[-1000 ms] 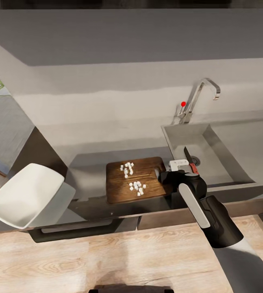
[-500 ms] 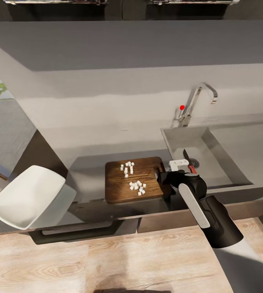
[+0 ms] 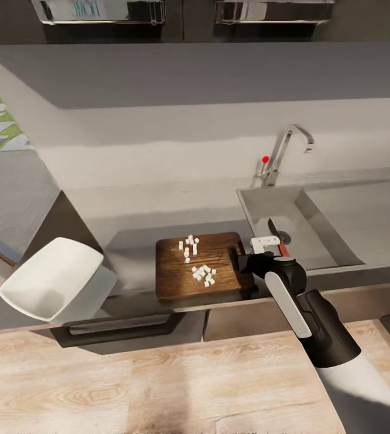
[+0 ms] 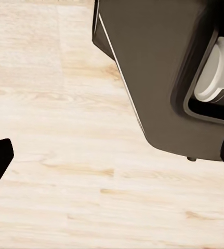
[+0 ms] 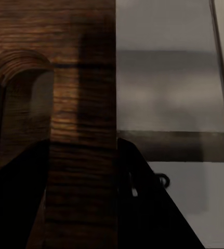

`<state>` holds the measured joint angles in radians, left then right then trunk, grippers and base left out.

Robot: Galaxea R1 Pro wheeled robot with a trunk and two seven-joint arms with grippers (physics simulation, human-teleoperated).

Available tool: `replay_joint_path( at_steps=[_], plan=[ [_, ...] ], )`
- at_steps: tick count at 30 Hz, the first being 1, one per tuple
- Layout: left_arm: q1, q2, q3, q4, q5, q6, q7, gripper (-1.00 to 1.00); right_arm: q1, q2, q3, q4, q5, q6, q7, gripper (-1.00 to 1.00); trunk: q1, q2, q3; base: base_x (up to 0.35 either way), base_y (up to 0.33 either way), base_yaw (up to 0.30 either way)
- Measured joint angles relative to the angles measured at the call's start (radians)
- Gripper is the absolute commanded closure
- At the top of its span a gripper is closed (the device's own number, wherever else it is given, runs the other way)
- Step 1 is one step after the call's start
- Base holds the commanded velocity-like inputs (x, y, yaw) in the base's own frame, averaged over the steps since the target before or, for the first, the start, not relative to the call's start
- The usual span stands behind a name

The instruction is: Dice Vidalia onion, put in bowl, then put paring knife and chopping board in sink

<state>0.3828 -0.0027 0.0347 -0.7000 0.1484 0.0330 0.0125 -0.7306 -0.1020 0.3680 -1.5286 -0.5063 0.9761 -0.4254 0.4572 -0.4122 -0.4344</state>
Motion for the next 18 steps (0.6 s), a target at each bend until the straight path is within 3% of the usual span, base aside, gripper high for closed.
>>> replay_joint_path(
  at_steps=[7, 13, 18],
  plan=[
    [0.0, 0.0, 0.0, -0.001, 0.0, 0.0, 0.0, -1.0, 0.0, 0.0, 0.0, 0.0, 0.001, 0.0, 0.0, 1.0, 0.0, 0.0, 0.011, -0.017, 0.014, 0.0],
    [0.0, 0.0, 0.0, -0.002, 0.0, 0.0, 0.0, -1.0, 0.0, 0.0, 0.0, 0.0, 0.0, 0.0, 0.0, 1.0, 0.0, 0.0, 0.021, 0.0, 0.244, 0.0],
    [0.0, 0.0, 0.0, -0.001, 0.0, 0.0, 0.0, -1.0, 0.0, 0.0, 0.0, 0.0, 0.0, 0.0, 0.0, 1.0, 0.0, 0.0, 0.029, 0.0, 0.06, 0.0]
  ],
)
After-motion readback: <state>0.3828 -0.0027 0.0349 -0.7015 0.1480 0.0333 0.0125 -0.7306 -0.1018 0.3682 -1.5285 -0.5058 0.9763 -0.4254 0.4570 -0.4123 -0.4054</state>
